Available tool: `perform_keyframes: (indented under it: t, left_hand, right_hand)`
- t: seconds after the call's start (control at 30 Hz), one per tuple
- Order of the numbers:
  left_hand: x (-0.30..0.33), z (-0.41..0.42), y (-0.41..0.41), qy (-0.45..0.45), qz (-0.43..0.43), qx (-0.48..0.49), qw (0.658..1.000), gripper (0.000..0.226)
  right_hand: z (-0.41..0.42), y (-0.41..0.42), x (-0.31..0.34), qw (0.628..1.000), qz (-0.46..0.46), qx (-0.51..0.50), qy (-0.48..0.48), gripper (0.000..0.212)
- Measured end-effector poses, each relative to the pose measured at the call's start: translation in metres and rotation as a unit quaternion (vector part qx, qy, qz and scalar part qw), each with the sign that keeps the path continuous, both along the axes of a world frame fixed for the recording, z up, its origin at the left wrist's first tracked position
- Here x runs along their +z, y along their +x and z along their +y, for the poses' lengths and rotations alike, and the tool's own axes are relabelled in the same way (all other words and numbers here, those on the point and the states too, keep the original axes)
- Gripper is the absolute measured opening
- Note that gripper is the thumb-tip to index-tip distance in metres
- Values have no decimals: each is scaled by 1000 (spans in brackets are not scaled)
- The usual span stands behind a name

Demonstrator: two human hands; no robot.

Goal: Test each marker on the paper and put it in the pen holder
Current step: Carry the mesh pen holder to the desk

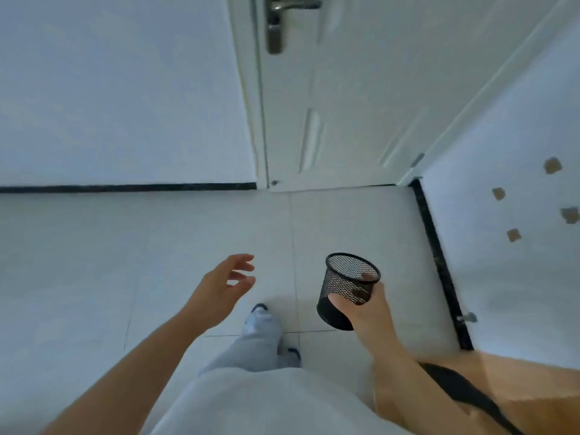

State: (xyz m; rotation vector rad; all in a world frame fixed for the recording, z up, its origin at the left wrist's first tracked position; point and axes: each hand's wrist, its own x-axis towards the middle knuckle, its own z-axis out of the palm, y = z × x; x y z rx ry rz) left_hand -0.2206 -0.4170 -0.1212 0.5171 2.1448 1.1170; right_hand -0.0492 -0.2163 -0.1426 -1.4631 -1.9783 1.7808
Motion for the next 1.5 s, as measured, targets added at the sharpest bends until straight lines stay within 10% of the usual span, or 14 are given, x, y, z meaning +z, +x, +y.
perform_keyframes:
  t: [0.4,0.93,1.5]
  left_hand:
    - [-42,-307,49,-53,-77,461,882,29]
    - [-21,-602,-104,-15,-86,569,818,32]
    - [-54,-882,-219,5,-139,789,598,28]
  right_hand:
    - [-207,-181,-26,913,-38,405,-18,54]
    - [-517,-392,-30,852,-55,520,2,58]
    - [-954,-679,-26,649,-35,759,17,54]
